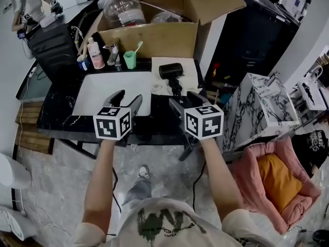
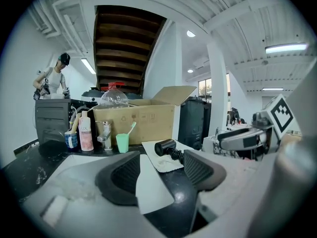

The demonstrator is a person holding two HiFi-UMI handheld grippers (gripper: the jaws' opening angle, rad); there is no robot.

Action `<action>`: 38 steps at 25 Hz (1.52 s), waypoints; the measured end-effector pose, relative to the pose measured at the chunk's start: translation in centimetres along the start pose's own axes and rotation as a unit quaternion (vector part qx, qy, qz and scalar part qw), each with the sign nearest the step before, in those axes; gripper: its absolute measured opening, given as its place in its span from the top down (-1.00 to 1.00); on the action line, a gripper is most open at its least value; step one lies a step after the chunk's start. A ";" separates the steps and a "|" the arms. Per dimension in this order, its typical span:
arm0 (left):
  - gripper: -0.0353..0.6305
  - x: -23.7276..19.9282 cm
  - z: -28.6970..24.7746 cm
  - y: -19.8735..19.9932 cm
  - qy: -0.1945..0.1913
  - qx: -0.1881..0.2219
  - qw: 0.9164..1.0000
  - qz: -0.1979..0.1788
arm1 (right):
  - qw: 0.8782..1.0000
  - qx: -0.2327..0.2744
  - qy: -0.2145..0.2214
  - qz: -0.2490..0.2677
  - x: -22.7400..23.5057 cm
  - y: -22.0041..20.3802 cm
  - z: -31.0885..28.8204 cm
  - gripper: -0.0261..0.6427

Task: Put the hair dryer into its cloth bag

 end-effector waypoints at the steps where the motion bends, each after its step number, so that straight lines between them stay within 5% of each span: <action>1: 0.04 -0.6 -0.6 0.2 -0.002 -0.002 1.000 0.000 | 1.000 -0.004 -0.002 -0.002 0.2 0.1 -0.8 0.08; 23: 0.04 -6.2 -16.1 2.6 -0.104 -0.057 0.992 -0.035 | 0.984 -0.161 -0.065 -0.030 8.5 -1.1 -14.7 0.01; 38: 0.04 -6.4 -20.7 2.3 -0.155 -0.086 0.982 -0.062 | 0.965 -0.238 -0.085 -0.073 11.3 -4.8 -19.4 -0.11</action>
Point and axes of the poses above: the fingertips, and each gripper's own axes: z backward along the fingers, x to its right, y out of its top, the point moved 1 cm from there along z, backward along the fingers, and after that the axes turned 7 degrees about -x, right-handed, at the moved point
